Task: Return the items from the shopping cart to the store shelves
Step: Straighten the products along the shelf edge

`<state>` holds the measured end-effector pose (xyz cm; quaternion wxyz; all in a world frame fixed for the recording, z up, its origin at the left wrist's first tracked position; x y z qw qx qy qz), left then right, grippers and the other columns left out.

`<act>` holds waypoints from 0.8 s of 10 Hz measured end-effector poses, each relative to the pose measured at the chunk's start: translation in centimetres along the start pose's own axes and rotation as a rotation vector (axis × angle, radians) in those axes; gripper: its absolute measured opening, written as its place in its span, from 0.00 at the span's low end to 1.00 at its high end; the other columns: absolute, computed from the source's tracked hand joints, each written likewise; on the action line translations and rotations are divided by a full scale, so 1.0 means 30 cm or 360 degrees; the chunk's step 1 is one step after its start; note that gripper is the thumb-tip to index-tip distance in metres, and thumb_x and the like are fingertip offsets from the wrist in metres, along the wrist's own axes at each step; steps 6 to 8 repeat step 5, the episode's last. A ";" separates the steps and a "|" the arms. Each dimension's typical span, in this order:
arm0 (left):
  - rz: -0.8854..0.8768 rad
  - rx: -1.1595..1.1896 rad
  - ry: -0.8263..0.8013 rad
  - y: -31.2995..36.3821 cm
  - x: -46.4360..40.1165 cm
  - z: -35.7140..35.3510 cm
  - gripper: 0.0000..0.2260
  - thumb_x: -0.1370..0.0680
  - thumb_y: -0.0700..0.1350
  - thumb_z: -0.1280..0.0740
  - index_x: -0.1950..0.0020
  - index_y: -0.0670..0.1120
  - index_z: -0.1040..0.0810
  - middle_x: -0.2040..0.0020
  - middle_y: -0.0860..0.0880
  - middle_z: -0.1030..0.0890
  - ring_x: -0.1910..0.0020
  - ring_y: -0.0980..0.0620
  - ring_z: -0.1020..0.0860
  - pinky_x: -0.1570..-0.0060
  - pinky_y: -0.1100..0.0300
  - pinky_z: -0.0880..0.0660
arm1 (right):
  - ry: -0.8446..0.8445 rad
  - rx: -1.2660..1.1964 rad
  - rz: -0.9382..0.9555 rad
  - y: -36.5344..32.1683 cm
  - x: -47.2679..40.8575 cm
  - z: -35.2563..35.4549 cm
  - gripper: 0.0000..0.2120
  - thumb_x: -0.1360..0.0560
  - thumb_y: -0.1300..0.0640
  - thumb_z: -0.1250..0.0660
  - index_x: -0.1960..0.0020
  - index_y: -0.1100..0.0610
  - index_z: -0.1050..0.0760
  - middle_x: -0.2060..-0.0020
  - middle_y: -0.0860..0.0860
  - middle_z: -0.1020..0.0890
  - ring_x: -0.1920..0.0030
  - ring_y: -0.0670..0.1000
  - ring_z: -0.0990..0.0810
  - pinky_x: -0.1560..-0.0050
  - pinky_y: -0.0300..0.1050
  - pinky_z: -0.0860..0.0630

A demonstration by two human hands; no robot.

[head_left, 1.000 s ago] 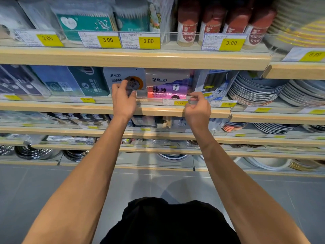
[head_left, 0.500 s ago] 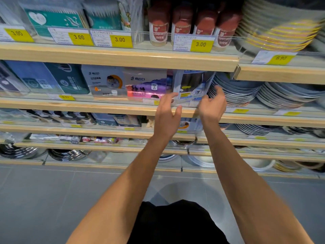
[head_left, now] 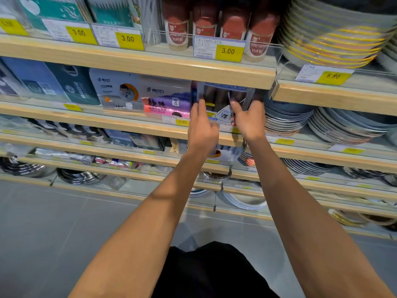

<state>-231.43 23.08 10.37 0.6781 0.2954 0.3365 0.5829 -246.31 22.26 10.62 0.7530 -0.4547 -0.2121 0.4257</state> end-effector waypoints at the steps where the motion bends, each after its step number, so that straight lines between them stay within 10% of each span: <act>1: 0.0044 -0.0023 -0.0003 -0.011 -0.032 0.016 0.29 0.21 0.38 0.36 0.22 0.43 0.42 0.26 0.44 0.34 0.27 0.45 0.34 0.29 0.51 0.34 | -0.0053 0.0134 0.0035 -0.027 0.059 0.020 0.21 0.22 0.42 0.35 0.50 0.63 0.26 0.50 0.59 0.22 0.49 0.57 0.23 0.51 0.46 0.30; 3: 0.0046 -0.0044 0.0117 -0.011 -0.012 0.036 0.28 0.21 0.41 0.35 0.22 0.43 0.40 0.27 0.44 0.32 0.27 0.45 0.34 0.27 0.50 0.35 | 0.0089 0.0145 0.0079 0.002 0.087 0.017 0.26 0.24 0.44 0.31 0.38 0.64 0.30 0.43 0.58 0.26 0.42 0.56 0.25 0.43 0.50 0.29; 5: 0.0067 0.0199 0.0319 -0.031 0.043 0.075 0.18 0.22 0.39 0.33 0.32 0.45 0.28 0.40 0.48 0.23 0.41 0.51 0.23 0.39 0.53 0.24 | 0.0498 0.0070 0.0327 -0.004 0.206 0.026 0.12 0.23 0.52 0.31 0.48 0.57 0.30 0.54 0.51 0.26 0.59 0.52 0.24 0.57 0.49 0.27; 8: 0.0067 0.0199 0.0319 -0.031 0.043 0.075 0.18 0.22 0.39 0.33 0.32 0.45 0.28 0.40 0.48 0.23 0.41 0.51 0.23 0.39 0.53 0.24 | 0.0498 0.0070 0.0327 -0.004 0.206 0.026 0.12 0.23 0.52 0.31 0.48 0.57 0.30 0.54 0.51 0.26 0.59 0.52 0.24 0.57 0.49 0.27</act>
Point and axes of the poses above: each hand's wrist, its own x-axis away from the middle knuckle, its own z-axis out of the back of the hand, y = z × x, the point moved 4 cm from there along -x, towards the middle knuckle
